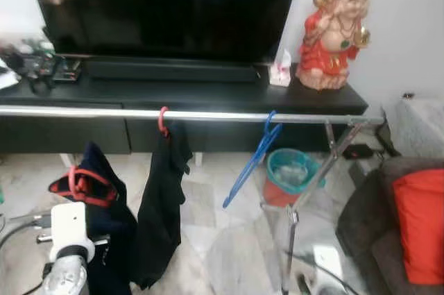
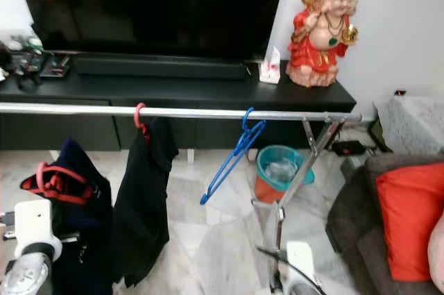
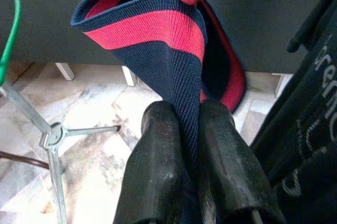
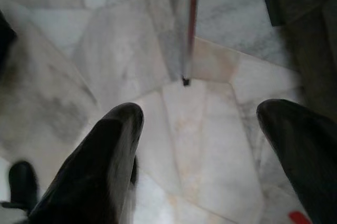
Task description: Hang hanger
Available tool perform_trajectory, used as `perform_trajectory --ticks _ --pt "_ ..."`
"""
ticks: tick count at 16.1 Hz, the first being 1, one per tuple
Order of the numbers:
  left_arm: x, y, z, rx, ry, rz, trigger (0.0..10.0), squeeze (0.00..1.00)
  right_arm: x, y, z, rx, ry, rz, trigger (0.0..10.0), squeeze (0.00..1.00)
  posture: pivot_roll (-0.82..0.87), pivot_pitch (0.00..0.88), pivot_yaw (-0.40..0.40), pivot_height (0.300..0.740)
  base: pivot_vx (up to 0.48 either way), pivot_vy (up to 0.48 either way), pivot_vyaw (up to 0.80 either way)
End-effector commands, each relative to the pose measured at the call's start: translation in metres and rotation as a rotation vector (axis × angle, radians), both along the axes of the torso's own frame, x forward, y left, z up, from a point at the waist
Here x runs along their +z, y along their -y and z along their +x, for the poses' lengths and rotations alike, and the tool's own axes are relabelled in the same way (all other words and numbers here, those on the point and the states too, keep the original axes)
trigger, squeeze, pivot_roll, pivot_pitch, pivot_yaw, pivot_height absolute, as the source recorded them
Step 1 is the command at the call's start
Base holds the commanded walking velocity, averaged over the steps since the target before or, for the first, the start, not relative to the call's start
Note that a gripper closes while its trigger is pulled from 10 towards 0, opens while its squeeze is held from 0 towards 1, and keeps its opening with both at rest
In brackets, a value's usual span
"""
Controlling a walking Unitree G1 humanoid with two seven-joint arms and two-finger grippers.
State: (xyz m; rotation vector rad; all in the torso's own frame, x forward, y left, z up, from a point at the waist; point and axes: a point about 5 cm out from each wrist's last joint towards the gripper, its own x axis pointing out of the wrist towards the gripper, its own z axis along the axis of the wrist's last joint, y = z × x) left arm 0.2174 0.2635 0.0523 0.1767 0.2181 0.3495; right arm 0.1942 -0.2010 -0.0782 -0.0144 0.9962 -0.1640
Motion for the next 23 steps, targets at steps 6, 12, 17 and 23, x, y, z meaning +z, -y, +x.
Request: perform_trajectory --ticks 6,12,17,23 --pt "0.014 0.001 0.009 -0.023 0.064 0.026 10.0 0.00 0.000 0.011 -0.003 -0.016 -0.005 -0.020 10.0 0.00 -0.07 0.000 -0.084 0.732 0.289 0.000 0.00" --pt "0.013 0.018 0.005 -0.120 0.094 0.063 10.0 0.00 0.001 0.010 -0.003 -0.015 -0.004 -0.021 10.0 0.00 -0.08 0.000 -0.084 0.732 0.042 0.000 0.00" --pt "0.020 0.022 0.016 -0.188 0.119 0.081 10.0 0.00 0.001 0.010 -0.002 -0.015 -0.002 -0.022 10.0 0.00 -0.08 0.000 -0.081 0.732 0.000 0.000 0.00" --pt "0.026 0.009 0.052 -0.115 0.098 0.080 10.0 0.00 0.001 0.009 -0.001 -0.017 -0.002 -0.019 10.0 0.00 -0.08 0.000 -0.084 0.732 0.000 0.000 0.00"
